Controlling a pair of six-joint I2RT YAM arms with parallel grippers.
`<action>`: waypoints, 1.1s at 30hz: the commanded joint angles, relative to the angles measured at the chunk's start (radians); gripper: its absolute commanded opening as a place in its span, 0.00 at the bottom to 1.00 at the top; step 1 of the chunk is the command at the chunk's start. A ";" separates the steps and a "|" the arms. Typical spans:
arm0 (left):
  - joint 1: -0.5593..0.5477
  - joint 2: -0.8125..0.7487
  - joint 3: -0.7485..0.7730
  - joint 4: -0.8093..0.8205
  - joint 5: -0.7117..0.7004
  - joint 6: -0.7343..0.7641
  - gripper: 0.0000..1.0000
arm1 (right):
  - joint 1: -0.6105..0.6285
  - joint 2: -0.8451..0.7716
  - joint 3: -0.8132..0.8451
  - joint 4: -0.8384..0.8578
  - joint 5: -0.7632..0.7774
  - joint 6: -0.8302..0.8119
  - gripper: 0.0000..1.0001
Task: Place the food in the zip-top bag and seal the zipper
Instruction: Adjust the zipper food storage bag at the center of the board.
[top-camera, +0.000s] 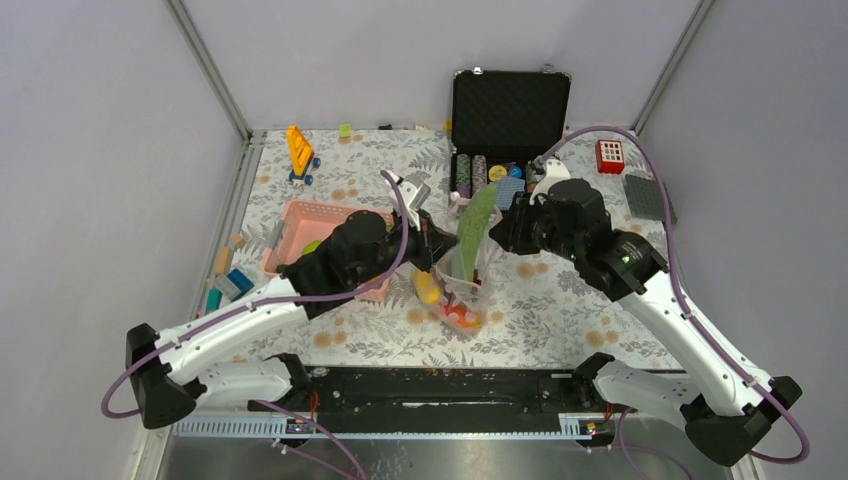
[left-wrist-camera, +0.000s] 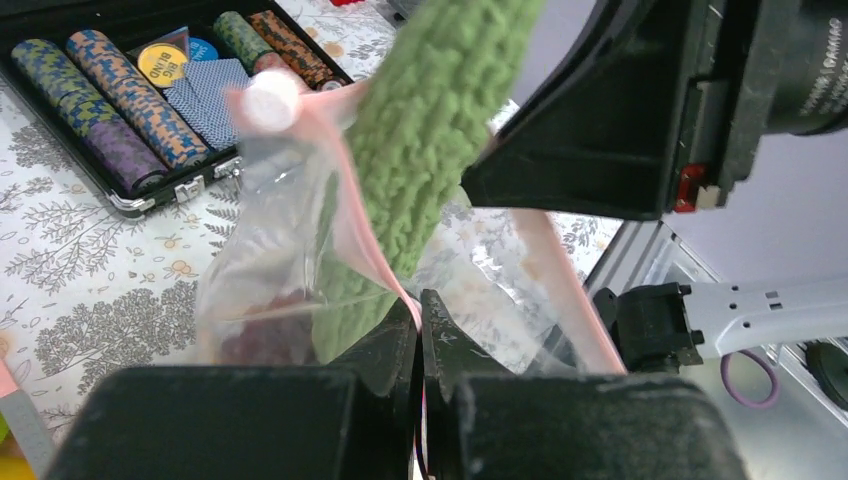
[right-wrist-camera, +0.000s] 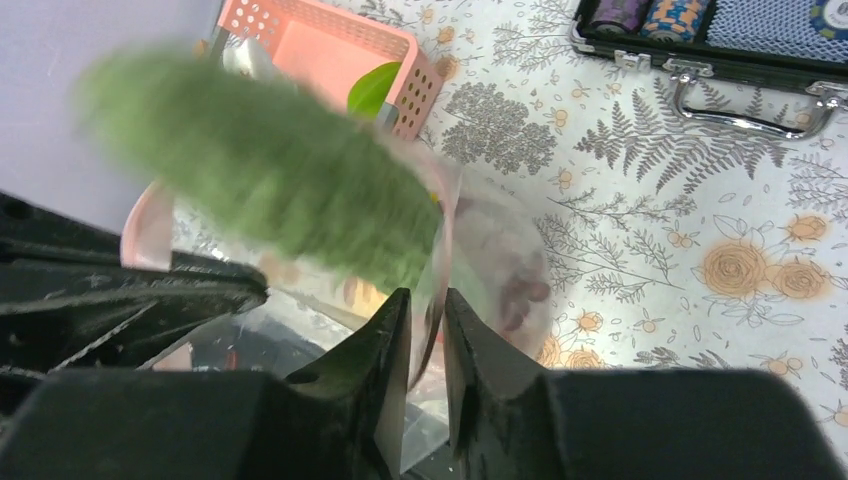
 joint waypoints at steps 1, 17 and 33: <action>0.009 0.050 0.059 0.036 -0.058 0.008 0.00 | -0.007 -0.023 -0.024 0.012 -0.065 -0.069 0.27; 0.039 -0.011 -0.049 0.059 -0.010 -0.054 0.00 | -0.006 -0.082 -0.068 0.280 -0.016 -0.049 0.60; 0.038 -0.075 -0.100 0.067 -0.015 -0.080 0.00 | -0.006 0.191 0.025 0.643 -0.218 -0.336 0.82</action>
